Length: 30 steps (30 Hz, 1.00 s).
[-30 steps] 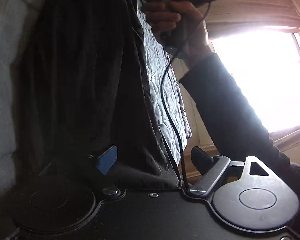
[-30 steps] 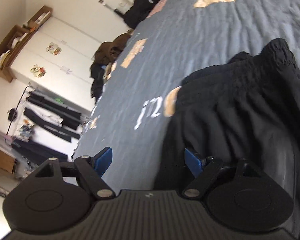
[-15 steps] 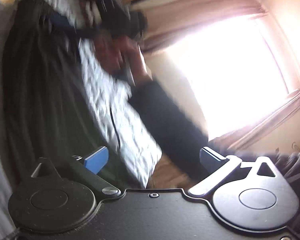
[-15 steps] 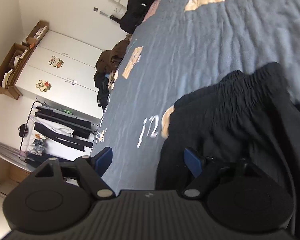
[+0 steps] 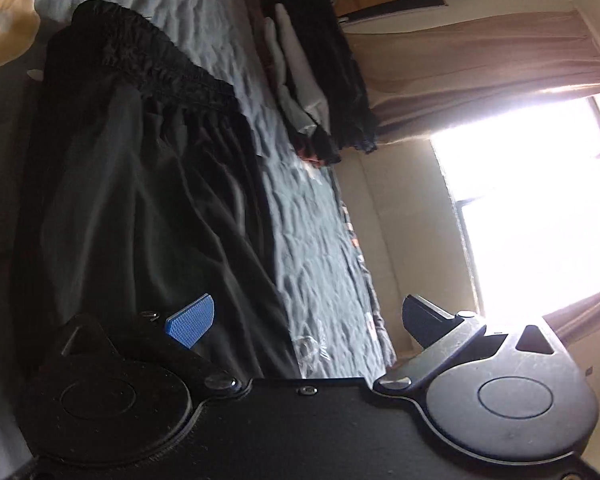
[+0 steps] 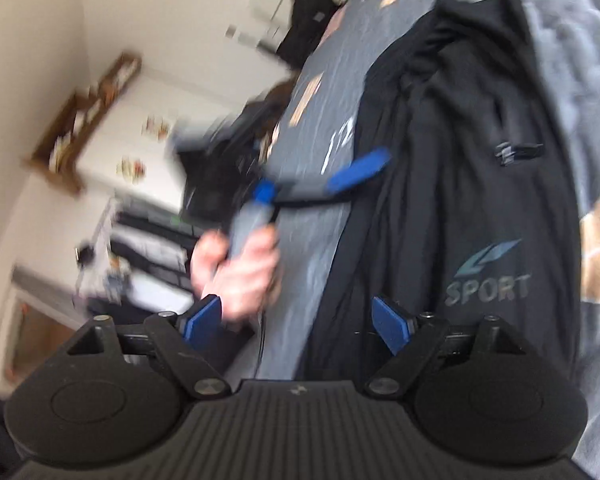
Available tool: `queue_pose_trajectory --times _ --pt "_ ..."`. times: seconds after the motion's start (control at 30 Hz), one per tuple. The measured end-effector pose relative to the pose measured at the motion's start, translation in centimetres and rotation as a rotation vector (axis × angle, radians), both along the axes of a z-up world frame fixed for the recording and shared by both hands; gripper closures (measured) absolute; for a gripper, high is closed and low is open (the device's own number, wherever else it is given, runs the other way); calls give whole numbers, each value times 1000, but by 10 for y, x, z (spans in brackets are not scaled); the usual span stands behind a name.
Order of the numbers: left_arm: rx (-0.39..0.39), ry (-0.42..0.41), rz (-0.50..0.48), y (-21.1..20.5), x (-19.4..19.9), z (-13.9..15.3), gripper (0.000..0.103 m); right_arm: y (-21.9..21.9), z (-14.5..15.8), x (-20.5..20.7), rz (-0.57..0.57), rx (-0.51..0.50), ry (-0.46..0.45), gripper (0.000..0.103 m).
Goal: Fold clothes
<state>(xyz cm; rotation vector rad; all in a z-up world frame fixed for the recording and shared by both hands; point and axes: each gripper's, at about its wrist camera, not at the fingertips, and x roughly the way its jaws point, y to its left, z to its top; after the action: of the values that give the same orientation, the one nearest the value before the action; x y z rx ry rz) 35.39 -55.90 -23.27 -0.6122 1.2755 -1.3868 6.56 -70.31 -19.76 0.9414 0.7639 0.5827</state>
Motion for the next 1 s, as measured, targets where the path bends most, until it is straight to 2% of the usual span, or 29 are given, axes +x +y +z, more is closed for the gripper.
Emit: queue_pose_trajectory --times 0.03,0.13,0.27,0.4,0.47,0.5,0.53,0.63,0.77,0.8,0.9,0.97,1.0 --pt "20 4 -2 -12 8 -6 4 5 -3 1 36 -24 4 21" --pt "11 29 31 -16 41 -12 16 0 -20 -2 29 -60 59 24" --pt "4 22 102 -8 81 -2 16 -13 -21 -9 31 -65 54 25" --pt "55 5 99 -8 100 5 20 -15 -15 -19 51 -98 41 25" --pt "71 -25 88 -11 95 17 18 -18 -12 -22 50 -94 45 24" --pt "74 -56 76 -12 89 27 13 -20 -11 -22 44 -81 46 24" --pt "70 -90 50 -13 78 38 3 -22 -10 -22 37 -65 48 24" --pt "21 -176 -35 -8 32 71 1 -29 -4 -22 2 -37 30 22" --pt "-33 -201 -71 -15 0 89 1 -28 4 -21 -22 -33 -4 22" --pt "-24 -203 -62 -25 0 88 1 -26 5 -21 -20 -37 -8 22" --pt "66 -155 45 -55 11 69 1 -21 9 -20 -15 -49 -19 22" --pt "194 -224 145 -74 15 66 1 -20 11 -21 -23 -56 -27 22" --pt "279 -304 193 -79 13 70 1 -24 13 -22 -37 -52 -34 22"
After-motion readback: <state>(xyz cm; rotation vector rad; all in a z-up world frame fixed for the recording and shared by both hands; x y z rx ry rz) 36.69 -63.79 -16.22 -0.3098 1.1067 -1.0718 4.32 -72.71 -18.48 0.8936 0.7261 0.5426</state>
